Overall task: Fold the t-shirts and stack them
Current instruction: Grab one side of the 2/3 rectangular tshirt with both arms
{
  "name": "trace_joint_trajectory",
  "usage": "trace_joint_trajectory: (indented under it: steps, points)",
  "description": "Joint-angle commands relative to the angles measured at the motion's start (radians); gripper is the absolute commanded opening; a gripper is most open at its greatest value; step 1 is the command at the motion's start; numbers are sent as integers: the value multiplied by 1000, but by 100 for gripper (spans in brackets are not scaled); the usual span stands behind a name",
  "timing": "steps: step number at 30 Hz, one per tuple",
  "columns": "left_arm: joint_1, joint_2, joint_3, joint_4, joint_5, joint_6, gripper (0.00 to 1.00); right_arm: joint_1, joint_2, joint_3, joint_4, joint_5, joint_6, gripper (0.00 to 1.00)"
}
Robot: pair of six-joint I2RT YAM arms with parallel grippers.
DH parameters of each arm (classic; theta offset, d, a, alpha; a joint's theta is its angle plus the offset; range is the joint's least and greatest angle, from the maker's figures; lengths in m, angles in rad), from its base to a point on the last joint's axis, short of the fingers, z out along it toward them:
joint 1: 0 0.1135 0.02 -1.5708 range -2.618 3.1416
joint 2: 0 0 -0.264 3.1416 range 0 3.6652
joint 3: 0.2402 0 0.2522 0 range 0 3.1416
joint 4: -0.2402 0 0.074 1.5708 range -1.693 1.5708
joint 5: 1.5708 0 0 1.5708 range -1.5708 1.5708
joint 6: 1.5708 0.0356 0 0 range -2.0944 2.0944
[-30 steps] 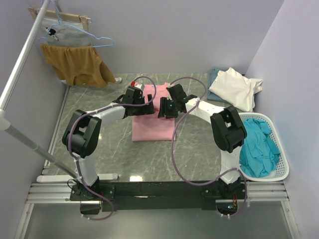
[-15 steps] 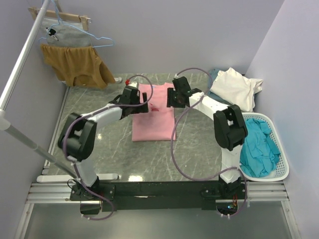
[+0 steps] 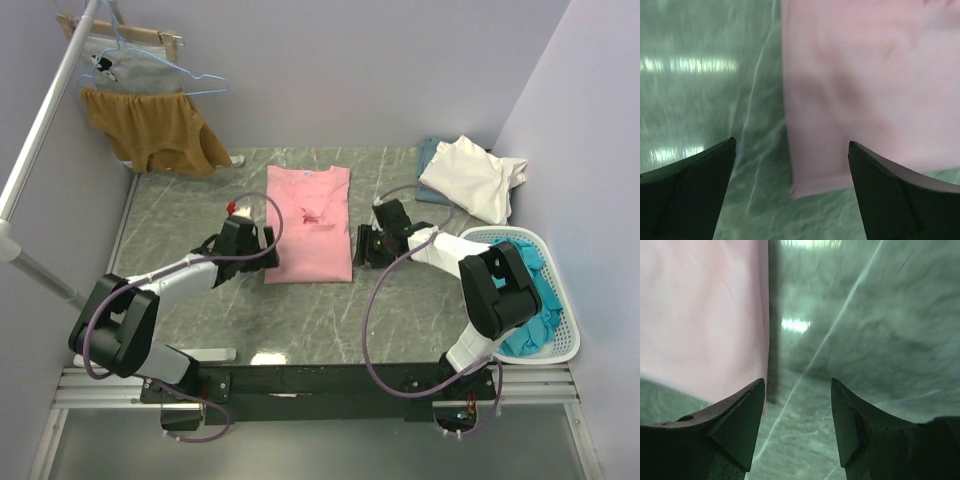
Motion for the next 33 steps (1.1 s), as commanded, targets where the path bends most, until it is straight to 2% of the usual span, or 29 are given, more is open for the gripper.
trace_joint_trajectory:
  steps: [1,5,12,15,17,18,20,23,24,27,28,30,33]
  points:
    - [2,-91,-97,63,46,-52,100,1,-65,-78,114,-140,56,63]
    - [2,-128,-156,101,46,-53,99,2,-65,-124,155,-193,87,63]
    - [2,-151,-215,153,161,-78,97,2,-19,-176,237,-304,132,62]
    - [5,-124,-223,184,230,-96,87,2,4,-193,275,-347,153,62]
    - [5,-76,-236,227,310,-113,77,2,24,-196,289,-365,164,61]
    - [7,-58,-241,277,330,-136,68,2,32,-195,290,-367,165,61]
    - [5,-3,-246,315,368,-151,61,2,47,-196,290,-373,172,60]
    - [5,59,-233,347,385,-158,42,2,70,-195,327,-379,175,56]
    - [5,66,-230,350,390,-158,32,2,72,-184,323,-375,173,54]
    - [5,65,-235,339,384,-156,6,1,76,-178,330,-370,176,31]
    - [5,51,-236,327,379,-150,1,1,75,-175,326,-370,170,13]
    - [5,31,-227,261,359,-127,1,1,66,-179,309,-364,167,0]
    - [5,-35,-232,166,338,-121,1,2,12,-222,300,-348,167,0]
